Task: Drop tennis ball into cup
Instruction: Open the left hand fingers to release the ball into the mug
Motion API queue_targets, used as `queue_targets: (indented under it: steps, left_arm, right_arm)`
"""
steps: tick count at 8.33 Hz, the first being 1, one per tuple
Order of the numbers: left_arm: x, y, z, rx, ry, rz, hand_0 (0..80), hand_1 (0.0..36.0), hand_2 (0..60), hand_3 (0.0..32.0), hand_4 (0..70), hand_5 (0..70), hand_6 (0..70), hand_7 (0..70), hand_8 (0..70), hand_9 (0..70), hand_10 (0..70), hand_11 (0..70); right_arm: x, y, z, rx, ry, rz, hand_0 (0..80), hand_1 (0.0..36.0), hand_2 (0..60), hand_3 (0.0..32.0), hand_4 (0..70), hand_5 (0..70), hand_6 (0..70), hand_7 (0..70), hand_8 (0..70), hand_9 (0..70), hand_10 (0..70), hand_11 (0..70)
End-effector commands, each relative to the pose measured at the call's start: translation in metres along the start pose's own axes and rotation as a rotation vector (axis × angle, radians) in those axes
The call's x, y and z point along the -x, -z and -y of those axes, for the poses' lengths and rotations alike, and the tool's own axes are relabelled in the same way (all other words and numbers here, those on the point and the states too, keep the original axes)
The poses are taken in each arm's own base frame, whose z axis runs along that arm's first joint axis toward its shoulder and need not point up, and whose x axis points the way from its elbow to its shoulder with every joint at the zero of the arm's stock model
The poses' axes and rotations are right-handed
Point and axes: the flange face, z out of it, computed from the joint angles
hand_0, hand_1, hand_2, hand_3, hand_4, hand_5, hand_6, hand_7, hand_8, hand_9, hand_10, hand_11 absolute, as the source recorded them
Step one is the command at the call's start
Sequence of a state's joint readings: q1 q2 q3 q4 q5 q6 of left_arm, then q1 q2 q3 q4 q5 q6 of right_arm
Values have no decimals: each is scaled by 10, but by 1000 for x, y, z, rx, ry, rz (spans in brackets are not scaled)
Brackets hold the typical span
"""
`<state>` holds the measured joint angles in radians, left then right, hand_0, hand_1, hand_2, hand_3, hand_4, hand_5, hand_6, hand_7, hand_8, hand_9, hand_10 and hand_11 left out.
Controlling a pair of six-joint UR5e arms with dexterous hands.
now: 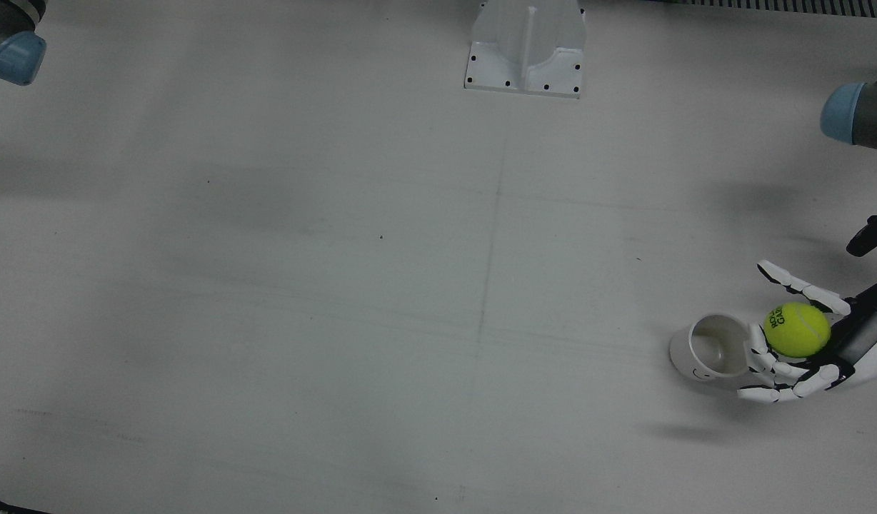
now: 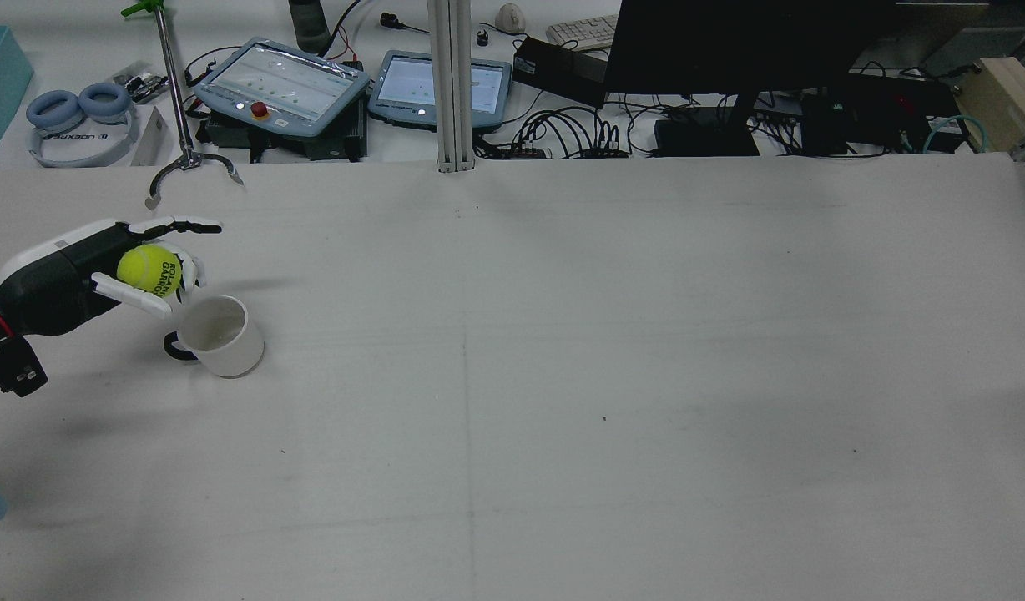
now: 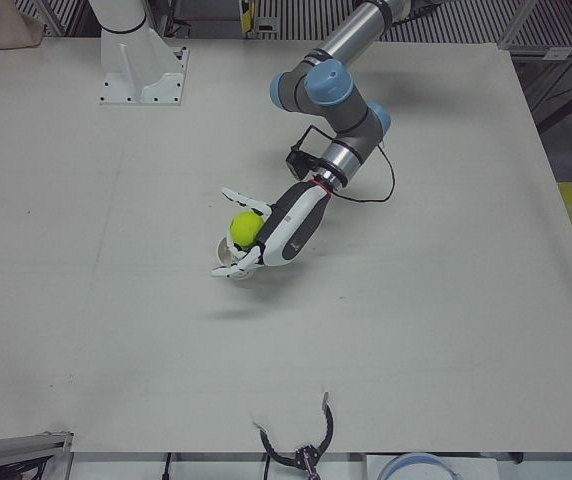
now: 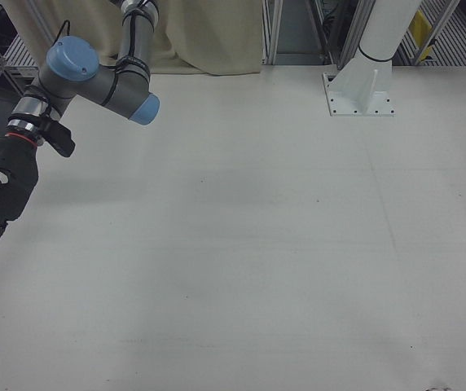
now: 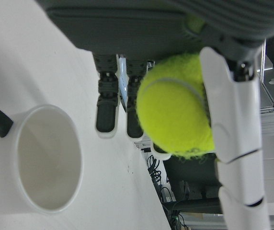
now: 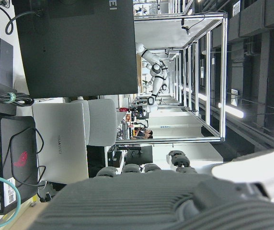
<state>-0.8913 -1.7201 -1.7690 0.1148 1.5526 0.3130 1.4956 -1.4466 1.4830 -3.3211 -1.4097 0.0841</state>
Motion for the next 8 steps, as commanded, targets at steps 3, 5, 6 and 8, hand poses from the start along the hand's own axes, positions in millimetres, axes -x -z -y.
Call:
queue_targets:
  steps: [3,5,6,8]
  left_arm:
    - [22,-5,-3,6,12,37,457,111,133,0,86,72,217,34,57,28,0,1]
    - [22,-6,-4,8,13,38,449,112,155,0,82,70,222,29,56,23,0,0]
    - [22,-6,-3,7,15,40,447,109,164,0,88,73,244,30,59,22,0,0]
    - [11,2,-5,6,49,28,444,109,162,0,82,69,216,34,50,18,0,0]
  right_arm:
    - [0,0,0,0,0,0,0,0,0,0,0,0,0,0,0,0,0,0]
    - [0,0,1,-1,1,0,0,0,0,0,0,0,0,0,0,0,0,0]
    - [0,0,0,0,0,0,0,0,0,0,0,0,0,0,0,0,0,0]
    - [0,0,0,0,1,0,0,0,0,0,0,0,0,0,0,0,0,0]
